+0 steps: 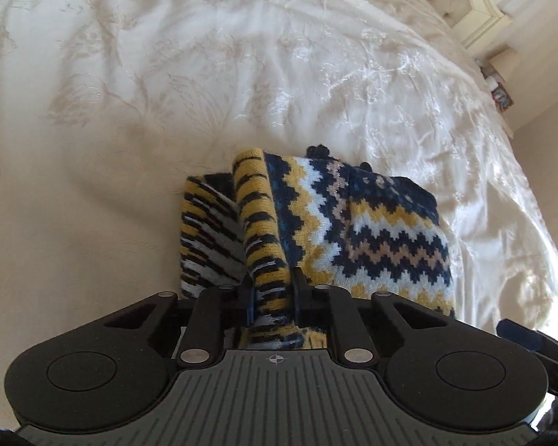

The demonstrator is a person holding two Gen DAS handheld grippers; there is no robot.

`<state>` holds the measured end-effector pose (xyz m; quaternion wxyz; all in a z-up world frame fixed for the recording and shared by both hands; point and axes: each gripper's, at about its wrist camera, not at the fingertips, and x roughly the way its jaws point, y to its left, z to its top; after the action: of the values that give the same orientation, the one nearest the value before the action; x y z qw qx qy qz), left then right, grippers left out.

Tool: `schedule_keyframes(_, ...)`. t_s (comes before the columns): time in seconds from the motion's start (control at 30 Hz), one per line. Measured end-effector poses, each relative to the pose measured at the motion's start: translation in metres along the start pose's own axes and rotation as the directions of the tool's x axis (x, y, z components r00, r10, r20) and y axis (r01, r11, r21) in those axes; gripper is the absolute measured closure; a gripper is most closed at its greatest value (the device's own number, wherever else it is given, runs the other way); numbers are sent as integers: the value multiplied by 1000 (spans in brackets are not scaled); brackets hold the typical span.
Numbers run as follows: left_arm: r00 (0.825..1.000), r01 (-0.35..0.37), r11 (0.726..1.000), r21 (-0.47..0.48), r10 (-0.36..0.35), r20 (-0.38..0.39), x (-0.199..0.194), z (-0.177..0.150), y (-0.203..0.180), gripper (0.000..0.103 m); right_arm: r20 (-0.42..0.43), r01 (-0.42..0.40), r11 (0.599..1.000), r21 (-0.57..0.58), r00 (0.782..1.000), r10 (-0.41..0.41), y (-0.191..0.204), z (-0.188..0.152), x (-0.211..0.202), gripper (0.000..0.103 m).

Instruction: Fold small clothes

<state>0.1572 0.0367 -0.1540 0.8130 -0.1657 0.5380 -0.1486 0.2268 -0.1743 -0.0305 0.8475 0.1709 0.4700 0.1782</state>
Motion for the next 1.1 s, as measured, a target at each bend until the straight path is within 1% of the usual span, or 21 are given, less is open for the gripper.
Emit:
schedule_keyframes(0.07,1000,-21,999,-29,22,19,-5,-5,8,88,3,-13,1000,-15,1000,13,5,7,7,1)
schedule_keyframes(0.17,1000,-13,997,-74,13,9,-7,-9,21,87,4,-39,998,-44,999,39,13,18,21,1)
schedule_keyframes(0.27,1000,-12,996,-90,12,8,-7,-10,29,87,-22,-66,995,-73,998,64,18,27,42,1)
schedule_keyframes(0.37,1000,-8,995,-100,9,5,-6,-9,30,87,-87,-73,995,-67,994,67,17,32,74,0)
schedule_keyframes(0.4,1000,-11,995,-100,11,4,-5,-9,30,87,-121,-75,995,-58,990,68,15,32,88,0)
schedule_keyframes(0.5,1000,-13,993,-116,12,-3,-3,-9,32,83,-242,-95,995,-21,966,87,7,27,123,0)
schedule_keyframes(0.53,1000,-13,992,-128,12,-7,-2,-9,34,82,-255,-93,995,-29,963,83,5,25,128,0)
schedule_keyframes(0.6,1000,-5,989,-147,4,-11,-1,-8,37,78,-263,-97,993,-66,962,76,6,24,132,0)
schedule_keyframes(0.67,1000,2,988,-152,-5,-17,0,-6,38,76,-272,-102,991,-83,959,76,8,25,129,0)
schedule_keyframes(0.73,1000,10,989,-145,-14,-27,-2,-3,37,74,-260,-104,990,-94,963,76,9,25,122,0)
schedule_keyframes(0.8,1000,-8,994,-104,5,-27,-9,-1,30,71,-216,-82,990,-112,975,56,15,25,107,0)
schedule_keyframes(0.87,999,-27,1000,-4,27,17,-23,-2,15,71,-165,-79,990,-119,985,59,20,21,89,0)
schedule_keyframes(0.9,999,-31,998,50,30,35,-30,-3,7,70,-131,-83,989,-124,989,67,23,18,78,0)
schedule_keyframes(0.97,998,-30,991,127,24,56,-39,-7,-5,67,-100,-99,983,-153,991,84,29,9,63,0)
schedule_keyframes(1.03,999,-18,985,173,9,52,-42,-14,-13,66,-121,-119,974,-194,988,97,33,0,59,0)
schedule_keyframes(1.1,1000,-27,979,201,24,18,-37,-23,-15,66,-198,-155,962,-226,974,110,36,-13,66,0)
